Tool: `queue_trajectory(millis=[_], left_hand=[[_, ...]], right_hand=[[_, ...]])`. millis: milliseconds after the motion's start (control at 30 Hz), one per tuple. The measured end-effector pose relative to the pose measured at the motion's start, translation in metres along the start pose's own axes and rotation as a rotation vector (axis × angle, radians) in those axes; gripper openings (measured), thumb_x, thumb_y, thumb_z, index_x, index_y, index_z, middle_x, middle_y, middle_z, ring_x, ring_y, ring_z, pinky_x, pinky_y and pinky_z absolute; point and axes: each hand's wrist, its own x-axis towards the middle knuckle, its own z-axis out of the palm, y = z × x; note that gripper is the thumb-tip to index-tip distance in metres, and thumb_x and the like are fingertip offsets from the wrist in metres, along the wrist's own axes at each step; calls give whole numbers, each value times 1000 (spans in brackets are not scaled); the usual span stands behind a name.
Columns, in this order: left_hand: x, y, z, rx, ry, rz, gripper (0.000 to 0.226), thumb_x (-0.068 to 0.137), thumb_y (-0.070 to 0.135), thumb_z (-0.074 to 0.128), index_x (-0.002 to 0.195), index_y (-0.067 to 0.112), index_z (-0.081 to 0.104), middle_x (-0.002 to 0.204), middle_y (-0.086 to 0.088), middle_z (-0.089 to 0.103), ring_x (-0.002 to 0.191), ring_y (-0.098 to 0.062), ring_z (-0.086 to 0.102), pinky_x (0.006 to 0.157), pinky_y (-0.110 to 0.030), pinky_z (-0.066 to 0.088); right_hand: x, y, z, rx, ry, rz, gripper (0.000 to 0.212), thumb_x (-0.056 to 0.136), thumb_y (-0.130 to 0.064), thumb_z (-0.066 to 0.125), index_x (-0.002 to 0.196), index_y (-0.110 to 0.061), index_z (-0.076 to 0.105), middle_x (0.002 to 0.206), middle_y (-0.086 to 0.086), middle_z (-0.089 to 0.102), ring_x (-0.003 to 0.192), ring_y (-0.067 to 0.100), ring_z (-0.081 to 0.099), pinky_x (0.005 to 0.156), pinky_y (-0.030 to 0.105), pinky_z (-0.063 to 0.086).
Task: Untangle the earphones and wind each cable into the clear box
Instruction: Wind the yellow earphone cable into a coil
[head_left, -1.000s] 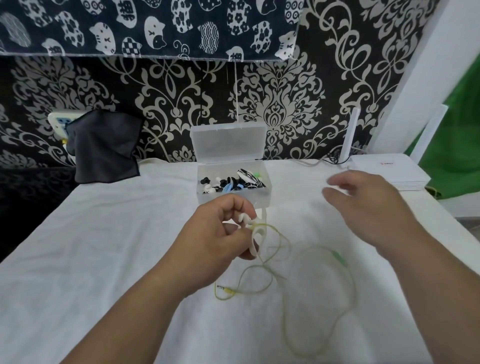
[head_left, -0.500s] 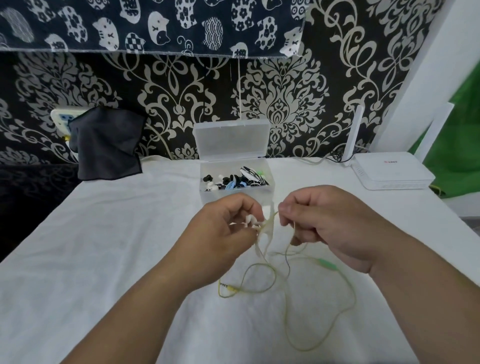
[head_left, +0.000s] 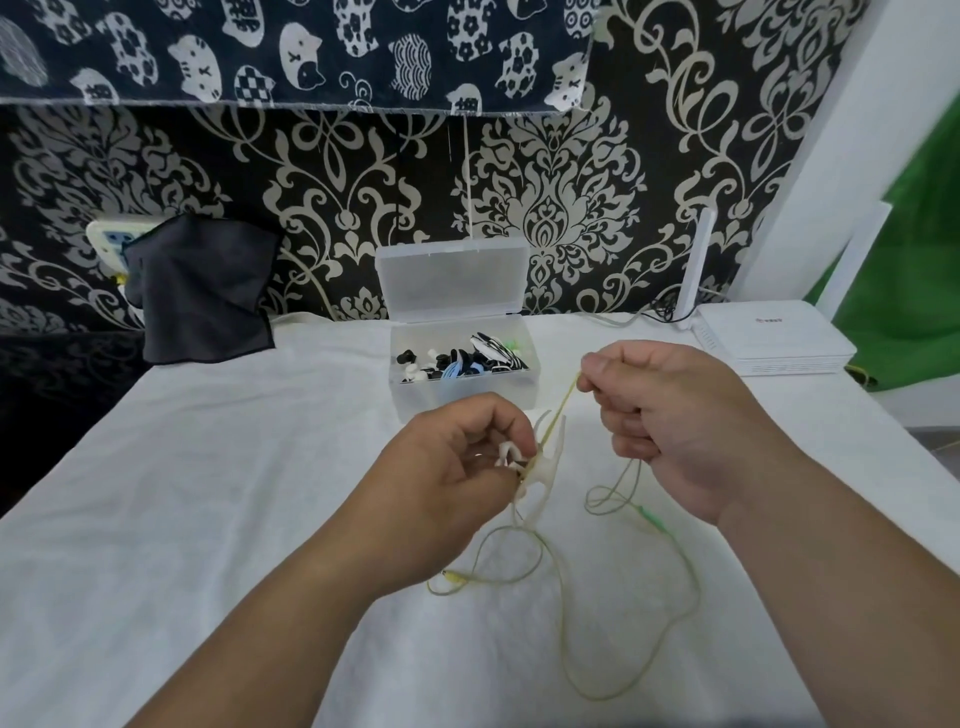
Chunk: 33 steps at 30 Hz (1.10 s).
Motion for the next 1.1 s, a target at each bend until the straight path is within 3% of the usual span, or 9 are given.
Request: queue_trajectory(millis=[133,200,300,400,633,733,900,967,1100], left_hand=[[0,-1,2,-88,21,38,21,86,0,57,90,19,65,88,-16,65,83,-44,57,73,-60,48],[2,-1,2,-157,98,55,16,82,4,60,87,19,65,84,-8,66,75,-37,57,70,-52,49],[6,-3,0,-271,226,53,12,77,8,63,86,16,66,83,-6,65,78,-20,58,77,-33,49],[8,-7,-3,-275,326,51,13,79,8,66,87,18,67,86,-5,66,81,-17,59,81,-30,49],[6,-8,-6,-40,413,50,23,87,-5,63,88,18,64,79,6,60,65,-4,53,62,-10,42],[6,-9,-6,47,391,60,24,89,-1,63,88,24,64,84,2,63,73,-9,57,68,-11,43],[6,-7,-6,-5,395,26,21,90,-2,62,89,20,64,79,-5,59,60,-19,43,53,-16,37],[6,-8,-6,51,378,25,22,89,1,63,89,23,65,84,-3,63,64,-20,52,58,-15,42],[2,-10,-1,439,286,88,24,88,9,65,87,33,61,87,20,63,74,-1,60,68,-10,42]], right_hand=[[4,9,0,-144,66,25,27,96,-17,61,70,-12,67,54,-6,38,45,10,32,42,20,29],[3,13,1,-249,48,73,27,96,-18,62,70,-12,68,59,-3,43,49,12,36,46,24,29],[-3,19,11,-381,-139,148,31,98,-21,59,70,-13,68,62,-1,44,54,14,34,48,26,26],[-12,23,25,-460,-353,157,35,101,-25,52,71,-19,69,57,-7,44,54,12,34,52,26,26],[-19,15,29,-476,-497,95,35,102,-27,50,75,-19,70,55,-13,42,50,7,34,50,17,30],[-21,8,27,-443,-526,83,34,102,-24,51,73,-17,68,53,-11,38,50,9,30,49,17,28],[-20,-1,17,-400,-515,101,35,98,-16,52,65,-17,62,53,-7,36,49,9,28,49,23,22],[-20,-2,16,-381,-512,85,35,98,-17,53,64,-17,63,54,-5,35,49,10,27,49,22,23],[-19,-5,17,-228,-448,-8,32,98,-12,55,69,-15,69,54,-1,34,47,10,26,45,20,22]])
